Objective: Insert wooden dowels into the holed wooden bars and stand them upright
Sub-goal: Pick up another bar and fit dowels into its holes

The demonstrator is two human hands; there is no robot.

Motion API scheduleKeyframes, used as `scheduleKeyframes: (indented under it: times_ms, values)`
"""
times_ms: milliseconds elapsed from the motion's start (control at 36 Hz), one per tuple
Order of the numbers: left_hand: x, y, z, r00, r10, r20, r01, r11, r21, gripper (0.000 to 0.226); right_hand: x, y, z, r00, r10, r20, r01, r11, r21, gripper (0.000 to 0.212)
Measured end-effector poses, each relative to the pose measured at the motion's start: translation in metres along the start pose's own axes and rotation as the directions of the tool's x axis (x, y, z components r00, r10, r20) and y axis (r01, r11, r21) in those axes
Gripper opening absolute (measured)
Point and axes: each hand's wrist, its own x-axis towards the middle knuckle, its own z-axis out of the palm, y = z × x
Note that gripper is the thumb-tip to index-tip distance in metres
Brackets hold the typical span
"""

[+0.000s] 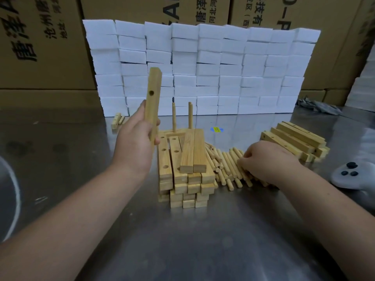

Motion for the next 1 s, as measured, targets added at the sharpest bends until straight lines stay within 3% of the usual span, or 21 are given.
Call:
scheduleKeyframes:
  times_ms: [222, 389, 500, 611, 778, 1000]
  values:
    - [-0.001, -0.001, 0.004, 0.999, 0.024, -0.026, -0.025, 0.999, -0.04, 0.021, 0.001, 0.001, 0.005, 1.0, -0.001, -0.023, 0.0, 1.0, -0.014, 0.018]
    - [-0.003, 0.0, 0.004, 0.997, 0.053, -0.049, -0.053, 0.999, -0.006, 0.019, -0.001, -0.003, 0.0, 0.991, 0.022, -0.132, -0.017, 0.999, 0.043, 0.027]
    - [-0.005, 0.001, 0.003, 0.995, 0.087, -0.04, -0.084, 0.994, 0.063, 0.027, -0.012, -0.007, -0.008, 0.896, -0.084, -0.436, 0.236, 0.921, 0.309, 0.031]
    - [-0.007, 0.003, 0.002, 0.996, 0.085, -0.016, -0.083, 0.994, 0.07, 0.03, -0.035, -0.021, -0.014, 0.738, -0.212, -0.641, 0.53, 0.769, 0.356, 0.03]
    - [-0.011, 0.006, 0.003, 0.996, 0.066, 0.058, -0.068, 0.997, 0.031, 0.028, -0.053, -0.034, -0.007, 0.705, -0.348, -0.618, 0.641, 0.687, 0.344, 0.038]
    - [-0.015, 0.013, 0.005, 0.988, 0.076, 0.134, -0.078, 0.997, 0.005, 0.025, -0.051, -0.035, -0.009, 0.676, -0.311, -0.668, 0.643, 0.692, 0.328, 0.043]
